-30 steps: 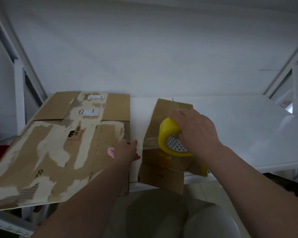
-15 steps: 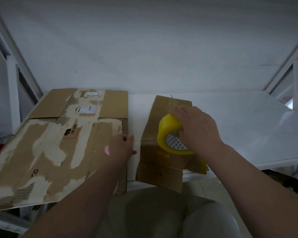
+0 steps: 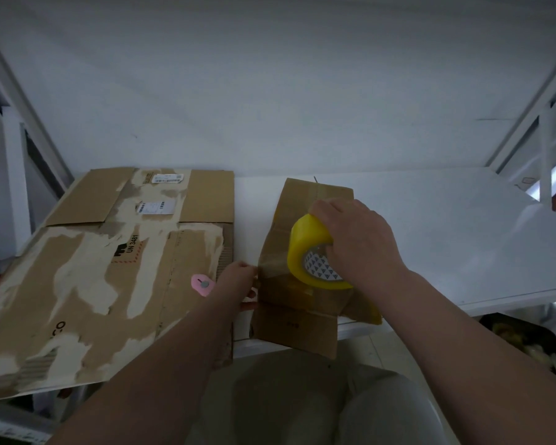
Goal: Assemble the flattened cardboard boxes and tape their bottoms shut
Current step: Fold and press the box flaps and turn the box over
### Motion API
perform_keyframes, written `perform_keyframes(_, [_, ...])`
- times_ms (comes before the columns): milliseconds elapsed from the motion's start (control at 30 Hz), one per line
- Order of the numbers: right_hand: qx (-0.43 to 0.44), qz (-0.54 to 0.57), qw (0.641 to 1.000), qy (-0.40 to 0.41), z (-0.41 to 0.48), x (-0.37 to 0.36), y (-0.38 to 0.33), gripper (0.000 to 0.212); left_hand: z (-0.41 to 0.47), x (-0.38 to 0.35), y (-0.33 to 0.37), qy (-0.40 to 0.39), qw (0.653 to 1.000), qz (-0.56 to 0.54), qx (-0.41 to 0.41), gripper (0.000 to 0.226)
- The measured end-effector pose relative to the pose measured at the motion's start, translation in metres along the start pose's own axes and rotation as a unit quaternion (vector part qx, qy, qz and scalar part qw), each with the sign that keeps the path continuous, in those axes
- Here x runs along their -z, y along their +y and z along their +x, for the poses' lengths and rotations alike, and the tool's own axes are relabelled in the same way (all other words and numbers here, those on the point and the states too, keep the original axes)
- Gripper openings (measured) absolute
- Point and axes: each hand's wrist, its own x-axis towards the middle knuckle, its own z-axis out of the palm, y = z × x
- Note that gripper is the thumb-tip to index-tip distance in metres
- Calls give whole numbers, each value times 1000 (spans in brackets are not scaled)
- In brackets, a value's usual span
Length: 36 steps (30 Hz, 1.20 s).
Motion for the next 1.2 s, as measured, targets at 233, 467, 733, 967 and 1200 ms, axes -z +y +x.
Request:
perform_keyframes(233, [-6, 15, 1000, 1, -1, 1, 1, 57, 3, 12, -5, 82, 955, 237, -159, 16])
perform_keyframes(467, [-5, 19, 1000, 7, 0, -1, 0, 58, -25, -1, -14, 18, 982, -1, -189, 59])
perform_keyframes(733, [-5, 27, 1000, 11, 1, -1, 3, 58, -24, 14, -3, -59, 969, 166, -174, 61])
perform_keyframes(967, [8, 103, 991, 82, 0, -14, 15, 57, -20, 5, 33, -106, 789, 462, -391, 81])
perform_keyframes(1200, [-146, 324, 926, 128, -19, -37, 33, 68, -20, -3, 24, -19, 742, 526, -415, 51])
